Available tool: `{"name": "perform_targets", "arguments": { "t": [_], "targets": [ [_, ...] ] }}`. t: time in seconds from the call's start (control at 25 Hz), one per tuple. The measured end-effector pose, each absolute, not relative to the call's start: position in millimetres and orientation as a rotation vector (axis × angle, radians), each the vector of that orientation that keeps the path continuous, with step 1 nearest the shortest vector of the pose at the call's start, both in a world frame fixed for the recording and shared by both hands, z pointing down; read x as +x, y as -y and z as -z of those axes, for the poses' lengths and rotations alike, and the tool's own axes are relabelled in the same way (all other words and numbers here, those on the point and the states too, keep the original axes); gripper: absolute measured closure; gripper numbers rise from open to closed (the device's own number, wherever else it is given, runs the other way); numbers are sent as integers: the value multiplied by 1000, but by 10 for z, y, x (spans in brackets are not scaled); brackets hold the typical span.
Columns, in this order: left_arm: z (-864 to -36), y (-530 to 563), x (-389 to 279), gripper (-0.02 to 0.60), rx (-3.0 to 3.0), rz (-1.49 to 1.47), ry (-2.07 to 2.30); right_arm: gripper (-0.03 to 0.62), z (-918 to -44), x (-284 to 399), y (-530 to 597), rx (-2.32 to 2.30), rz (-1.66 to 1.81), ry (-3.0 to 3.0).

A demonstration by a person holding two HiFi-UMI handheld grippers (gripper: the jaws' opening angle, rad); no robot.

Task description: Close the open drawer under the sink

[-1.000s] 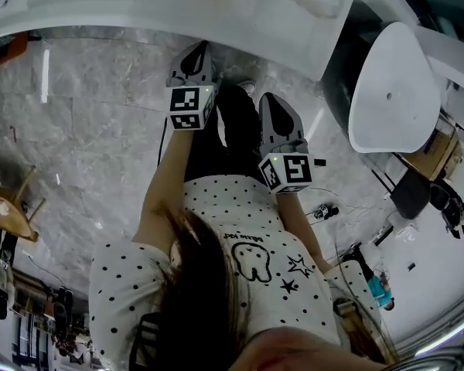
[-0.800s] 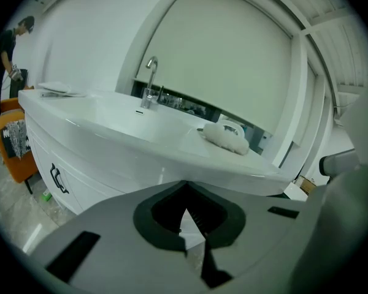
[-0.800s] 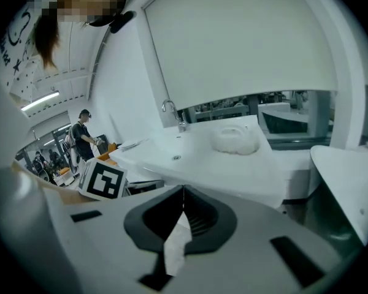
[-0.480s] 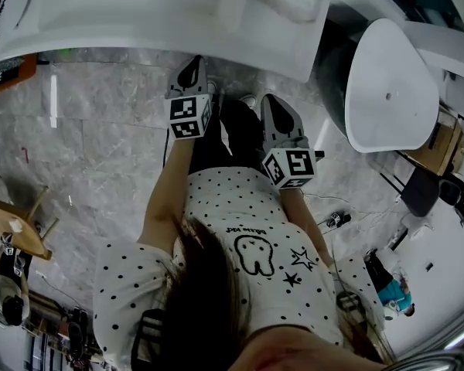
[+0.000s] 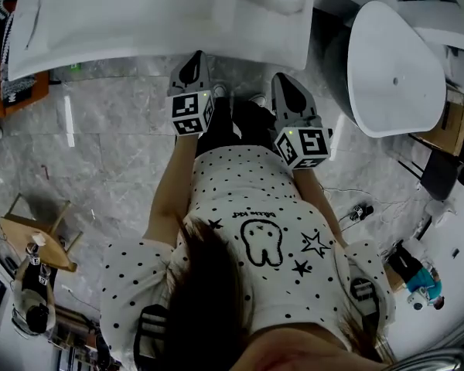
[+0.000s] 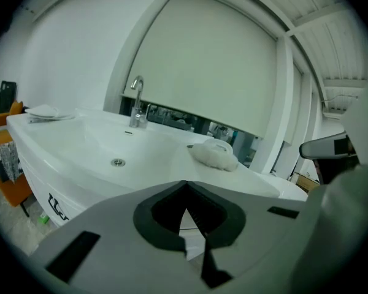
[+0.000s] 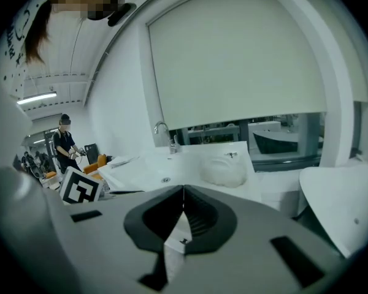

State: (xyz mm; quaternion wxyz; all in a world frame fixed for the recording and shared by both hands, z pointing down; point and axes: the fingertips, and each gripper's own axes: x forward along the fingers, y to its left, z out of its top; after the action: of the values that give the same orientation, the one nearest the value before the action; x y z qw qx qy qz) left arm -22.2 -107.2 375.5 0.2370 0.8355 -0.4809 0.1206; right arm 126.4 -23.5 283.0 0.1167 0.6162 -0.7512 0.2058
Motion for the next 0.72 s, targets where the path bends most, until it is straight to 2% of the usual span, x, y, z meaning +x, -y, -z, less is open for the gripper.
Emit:
{"name": "perform_targets", "arguments": {
  "t": [0.72],
  "targets": [
    [-2736, 1086, -281, 577, 2491, -250, 1364, 579, -2409, 1394, 387, 1898, -479, 2230]
  ]
}}
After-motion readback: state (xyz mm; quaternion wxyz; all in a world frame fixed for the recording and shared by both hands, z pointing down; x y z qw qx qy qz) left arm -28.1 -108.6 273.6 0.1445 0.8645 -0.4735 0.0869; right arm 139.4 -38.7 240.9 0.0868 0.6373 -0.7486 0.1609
